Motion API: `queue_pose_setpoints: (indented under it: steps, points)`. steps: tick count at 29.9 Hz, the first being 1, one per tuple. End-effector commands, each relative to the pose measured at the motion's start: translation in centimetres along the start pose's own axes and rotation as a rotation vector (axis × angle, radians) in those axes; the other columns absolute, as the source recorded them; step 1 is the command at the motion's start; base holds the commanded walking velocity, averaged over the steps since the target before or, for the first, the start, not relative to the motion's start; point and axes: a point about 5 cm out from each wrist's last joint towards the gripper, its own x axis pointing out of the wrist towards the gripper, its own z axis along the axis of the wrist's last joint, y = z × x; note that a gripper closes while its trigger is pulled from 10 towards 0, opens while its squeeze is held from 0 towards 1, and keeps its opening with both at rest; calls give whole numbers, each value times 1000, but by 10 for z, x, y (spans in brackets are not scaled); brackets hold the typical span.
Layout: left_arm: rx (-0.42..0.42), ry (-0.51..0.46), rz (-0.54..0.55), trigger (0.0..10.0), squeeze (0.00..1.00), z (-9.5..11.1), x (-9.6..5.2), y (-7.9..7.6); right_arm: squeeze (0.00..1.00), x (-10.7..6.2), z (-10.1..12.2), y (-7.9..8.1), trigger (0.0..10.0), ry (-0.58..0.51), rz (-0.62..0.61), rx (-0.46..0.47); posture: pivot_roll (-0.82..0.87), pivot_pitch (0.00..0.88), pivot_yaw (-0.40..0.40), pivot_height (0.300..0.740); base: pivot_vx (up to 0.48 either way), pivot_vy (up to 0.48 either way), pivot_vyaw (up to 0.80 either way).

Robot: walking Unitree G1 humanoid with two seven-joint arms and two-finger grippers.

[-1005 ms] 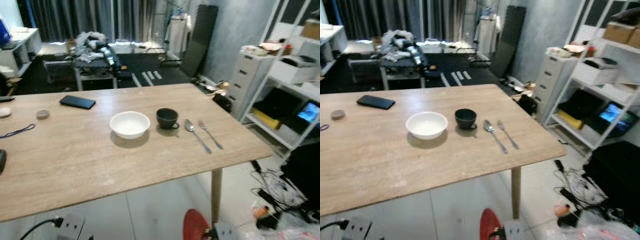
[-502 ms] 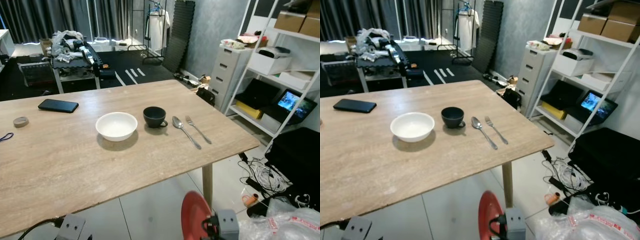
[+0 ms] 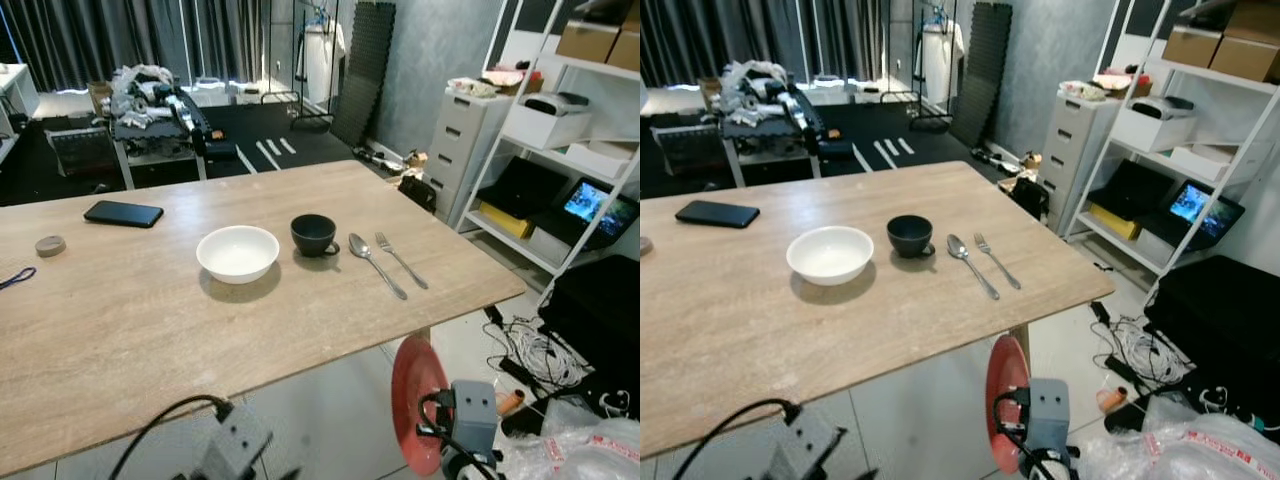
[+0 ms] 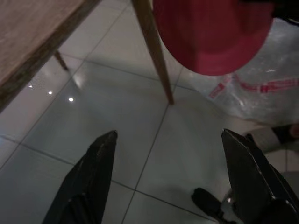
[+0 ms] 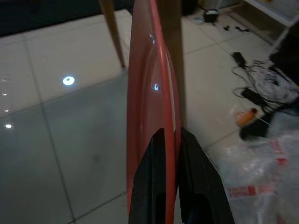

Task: Setting the table

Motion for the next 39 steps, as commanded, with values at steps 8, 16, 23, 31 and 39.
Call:
queue_pose_setpoints:
  steps: [8, 16, 23, 31, 39]
  points:
    - [-18, -9, 37, 10000, 0, 8, -7, 9, 0, -29, -60, -65, 10000, 358, -379, 28, 61, 90, 51, 740, 0, 0, 0]
    - [-5, -35, 129, 10000, 0, 19, -13, 23, 0, -30, -43, -109, 10000, 260, -593, 140, 64, 91, 53, 740, 0, 0, 0]
    - [19, -240, 287, 10000, 0, 78, -24, 55, 0, 3, 118, -124, 10000, -464, -589, 121, 74, 85, 51, 740, 0, 0, 0]
    - [46, -395, 282, 10000, 0, 127, -30, 59, 0, 5, 200, -43, 10000, -701, -132, 361, 88, 78, 47, 740, 0, 0, 0]
    - [72, -385, 322, 10000, 0, 133, -42, 63, 0, -1, 157, 31, 10000, -298, 293, 933, 99, 75, 47, 740, 0, 0, 0]
